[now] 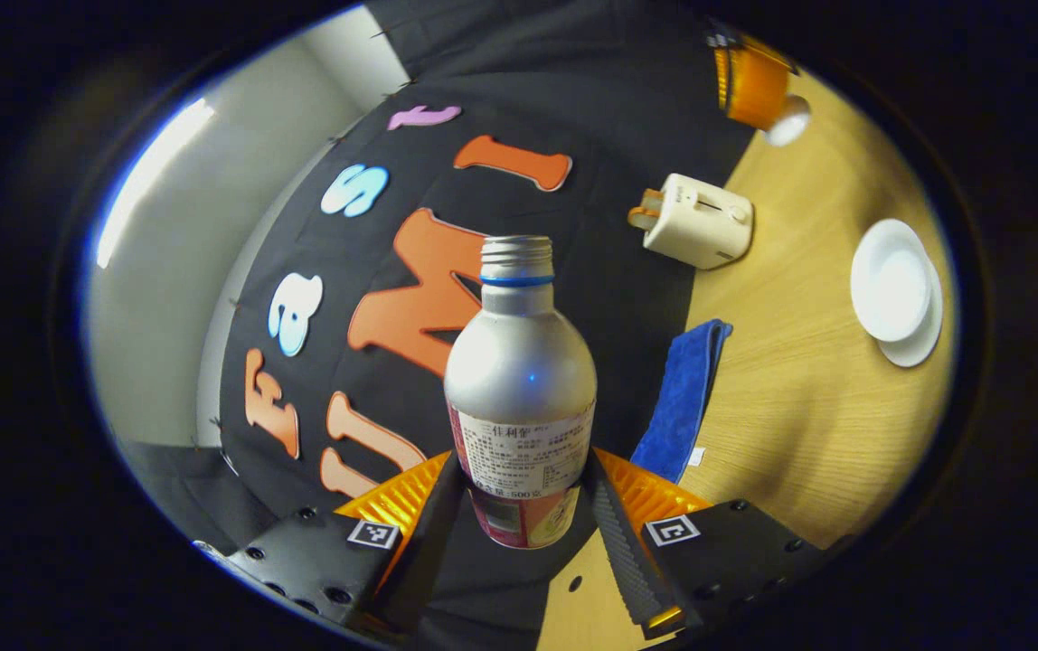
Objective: Open the teacup lid with one hand, grasp the water bottle and pour water into the teacup with the other hand; after pouring, place the water bottle on the coaster and then close the teacup lid.
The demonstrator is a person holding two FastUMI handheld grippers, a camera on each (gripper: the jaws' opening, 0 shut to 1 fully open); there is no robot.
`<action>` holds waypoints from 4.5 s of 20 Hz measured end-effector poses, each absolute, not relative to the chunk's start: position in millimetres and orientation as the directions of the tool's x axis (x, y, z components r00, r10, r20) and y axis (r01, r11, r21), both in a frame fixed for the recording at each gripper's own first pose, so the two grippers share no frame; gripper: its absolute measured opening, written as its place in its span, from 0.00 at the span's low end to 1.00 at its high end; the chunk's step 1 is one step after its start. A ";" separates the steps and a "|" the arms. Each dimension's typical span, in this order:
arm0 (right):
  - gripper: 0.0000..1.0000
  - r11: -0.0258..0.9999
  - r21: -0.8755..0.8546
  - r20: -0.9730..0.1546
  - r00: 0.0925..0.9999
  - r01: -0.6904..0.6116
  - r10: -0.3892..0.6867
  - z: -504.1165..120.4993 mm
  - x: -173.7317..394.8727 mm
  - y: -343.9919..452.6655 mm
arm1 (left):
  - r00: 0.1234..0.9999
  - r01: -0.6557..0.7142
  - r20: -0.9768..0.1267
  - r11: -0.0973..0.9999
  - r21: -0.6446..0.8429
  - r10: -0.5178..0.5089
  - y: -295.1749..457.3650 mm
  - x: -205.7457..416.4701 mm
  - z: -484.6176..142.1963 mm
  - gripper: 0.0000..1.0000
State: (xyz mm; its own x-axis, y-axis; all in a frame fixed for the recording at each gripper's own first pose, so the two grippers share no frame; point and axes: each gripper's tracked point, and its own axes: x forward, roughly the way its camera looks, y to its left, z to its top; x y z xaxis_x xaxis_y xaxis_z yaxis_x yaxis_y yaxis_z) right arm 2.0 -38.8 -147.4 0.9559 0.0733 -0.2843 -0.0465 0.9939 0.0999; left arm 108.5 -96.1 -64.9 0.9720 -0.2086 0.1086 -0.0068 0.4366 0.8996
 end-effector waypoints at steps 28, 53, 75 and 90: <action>0.21 0.980 0.075 -0.426 0.882 -0.186 0.201 -233.1 13.5 51.8 | 0.973 0.121 -0.199 0.993 0.006 -0.117 -74.5 145.6 -114.2 0.83; 0.77 0.988 -0.046 -0.349 0.929 -0.151 0.126 -192.6 19.2 17.6 | 0.876 0.088 -0.469 0.993 -0.074 -0.112 -54.5 186.9 -234.2 0.82; 0.87 0.993 -0.048 -0.193 0.976 -0.107 0.096 -118.0 2.6 23.8 | 0.967 0.078 -0.241 0.996 -0.040 -0.085 -48.8 88.8 -125.6 0.97; 0.94 0.997 -0.071 -0.047 0.998 -0.044 0.040 -60.4 -5.4 21.0 | 1.000 -0.018 0.013 1.000 0.017 0.018 -16.9 0.8 -33.4 0.97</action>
